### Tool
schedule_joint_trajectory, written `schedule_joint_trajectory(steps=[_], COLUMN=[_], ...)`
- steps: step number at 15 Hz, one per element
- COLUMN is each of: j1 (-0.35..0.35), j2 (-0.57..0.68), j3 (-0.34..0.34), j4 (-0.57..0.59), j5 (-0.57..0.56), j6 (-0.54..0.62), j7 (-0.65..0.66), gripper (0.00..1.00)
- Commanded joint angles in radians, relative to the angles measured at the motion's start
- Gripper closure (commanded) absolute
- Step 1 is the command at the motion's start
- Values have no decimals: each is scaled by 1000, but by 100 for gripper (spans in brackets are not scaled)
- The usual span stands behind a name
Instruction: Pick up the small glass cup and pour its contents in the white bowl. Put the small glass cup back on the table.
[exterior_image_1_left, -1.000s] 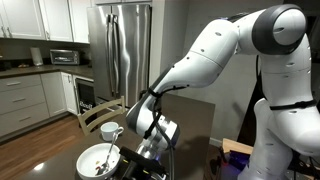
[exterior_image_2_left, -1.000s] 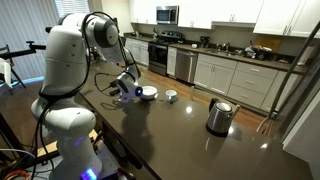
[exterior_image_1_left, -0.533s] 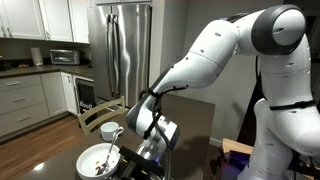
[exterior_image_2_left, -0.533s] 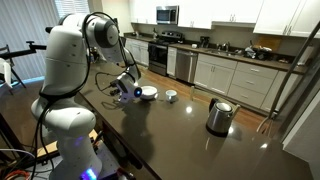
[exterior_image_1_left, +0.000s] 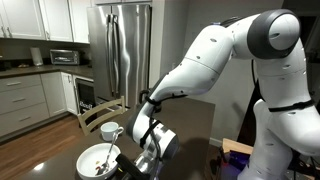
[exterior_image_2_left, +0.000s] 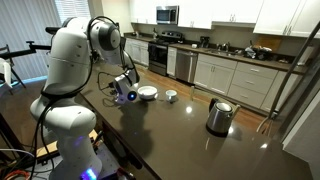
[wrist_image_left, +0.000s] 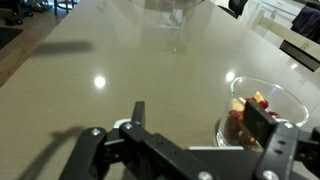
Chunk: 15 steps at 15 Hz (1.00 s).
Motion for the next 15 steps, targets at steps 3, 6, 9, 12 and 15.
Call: schedule_joint_trajectory(steps=[3, 6, 9, 12, 15], j1=[49, 61, 61, 60, 58], j2=[1, 1, 11, 21, 36], j3=[10, 9, 5, 2, 2], j4=[34, 54, 61, 47, 27], j5=[108, 204, 335, 444, 531], j6=[187, 238, 182, 122, 37], j7=[-56, -111, -219, -305, -370], gripper=[0, 0, 0, 0, 0])
